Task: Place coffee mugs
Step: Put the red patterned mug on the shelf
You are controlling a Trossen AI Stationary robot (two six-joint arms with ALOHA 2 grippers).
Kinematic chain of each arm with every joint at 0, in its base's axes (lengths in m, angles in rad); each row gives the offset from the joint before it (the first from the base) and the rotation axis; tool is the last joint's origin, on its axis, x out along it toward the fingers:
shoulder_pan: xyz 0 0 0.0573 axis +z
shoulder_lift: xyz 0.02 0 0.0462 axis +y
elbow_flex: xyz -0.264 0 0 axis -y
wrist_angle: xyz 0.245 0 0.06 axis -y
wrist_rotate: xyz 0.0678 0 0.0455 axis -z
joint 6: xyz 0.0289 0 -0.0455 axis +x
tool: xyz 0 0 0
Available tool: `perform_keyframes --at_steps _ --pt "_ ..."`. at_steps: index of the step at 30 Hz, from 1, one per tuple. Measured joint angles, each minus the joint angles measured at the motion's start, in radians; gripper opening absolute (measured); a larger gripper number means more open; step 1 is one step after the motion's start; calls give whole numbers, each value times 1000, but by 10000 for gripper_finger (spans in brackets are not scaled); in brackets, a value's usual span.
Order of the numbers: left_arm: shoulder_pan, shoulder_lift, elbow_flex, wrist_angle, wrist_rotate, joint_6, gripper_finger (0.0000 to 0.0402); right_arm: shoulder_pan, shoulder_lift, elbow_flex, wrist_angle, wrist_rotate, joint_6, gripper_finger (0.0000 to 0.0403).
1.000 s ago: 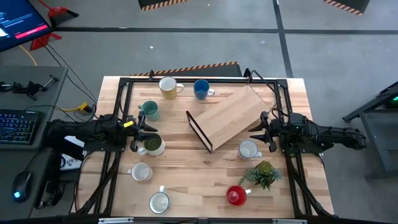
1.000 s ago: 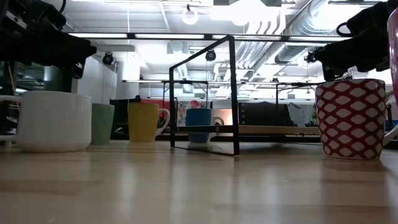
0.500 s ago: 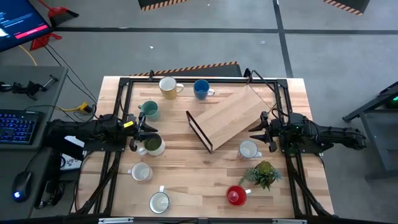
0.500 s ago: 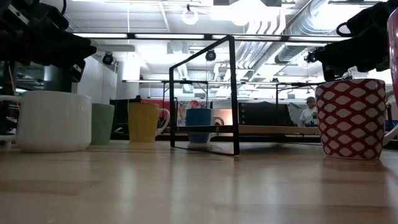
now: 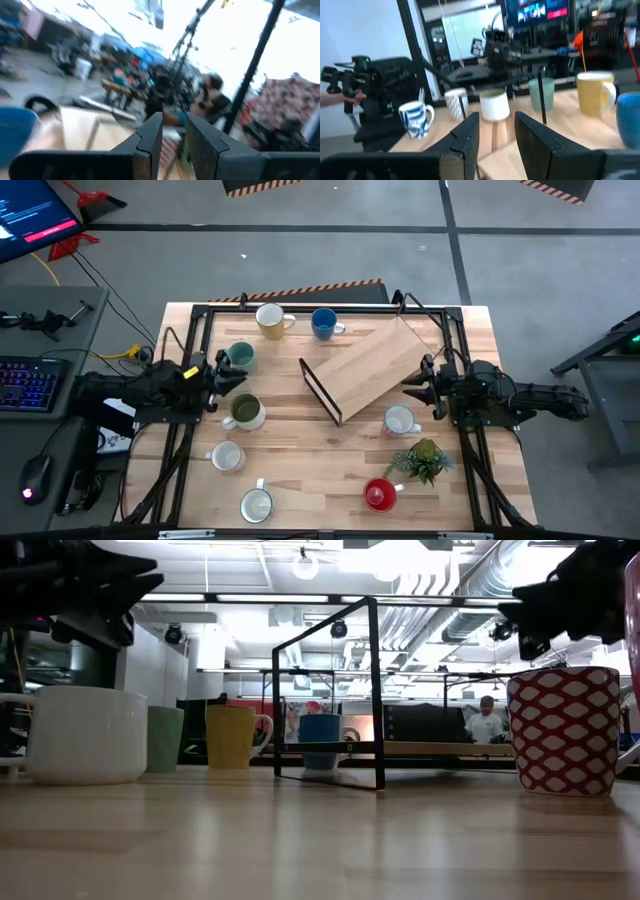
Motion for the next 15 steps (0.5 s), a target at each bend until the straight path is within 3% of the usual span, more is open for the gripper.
perform_keyframes --at_steps 4,15 --pt "0 0 0 8 -38 92 76 0 0 0 44 18 0 113" --pt "0 0 0 12 -44 97 76 0 2 0 9 52 29 113"
